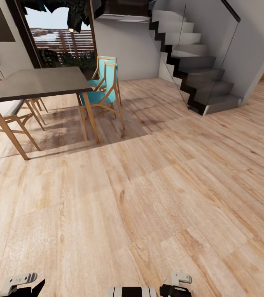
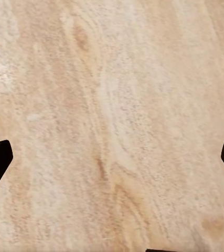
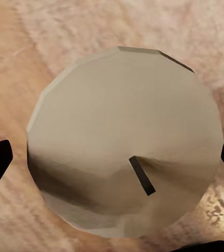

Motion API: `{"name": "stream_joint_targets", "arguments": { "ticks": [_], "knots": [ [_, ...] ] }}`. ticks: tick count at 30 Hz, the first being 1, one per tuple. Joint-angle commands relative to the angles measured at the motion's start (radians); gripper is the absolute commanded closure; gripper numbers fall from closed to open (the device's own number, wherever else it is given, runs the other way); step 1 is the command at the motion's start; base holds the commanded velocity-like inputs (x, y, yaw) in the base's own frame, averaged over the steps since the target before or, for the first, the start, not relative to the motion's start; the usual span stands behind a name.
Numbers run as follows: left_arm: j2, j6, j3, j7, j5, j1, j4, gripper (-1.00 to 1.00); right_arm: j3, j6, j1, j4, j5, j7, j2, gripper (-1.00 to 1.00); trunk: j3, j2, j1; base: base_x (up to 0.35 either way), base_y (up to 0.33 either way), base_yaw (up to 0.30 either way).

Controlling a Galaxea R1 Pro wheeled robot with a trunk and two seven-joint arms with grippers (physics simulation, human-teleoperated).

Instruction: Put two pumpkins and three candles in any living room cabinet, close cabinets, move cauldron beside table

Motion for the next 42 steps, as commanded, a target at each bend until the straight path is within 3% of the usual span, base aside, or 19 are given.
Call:
{"name": "stream_joint_targets", "arguments": {
  "ticks": [1,42],
  "knots": [
    [0.000,0.007,0.001,-0.003,0.003,0.000,-0.001,-1.00,0.009,0.004,0.000,-0.001,-0.009,-0.005,0.000,-1.00,-0.001,0.000,0.000,0.000,0.000,0.000],
    [0.000,0.007,0.001,-0.004,0.003,0.000,-0.001,-1.00,0.008,0.004,0.000,-0.001,-0.011,-0.006,-0.001,-1.00,-0.012,-0.001,0.001,0.000,0.000,0.000]
  ]
}}
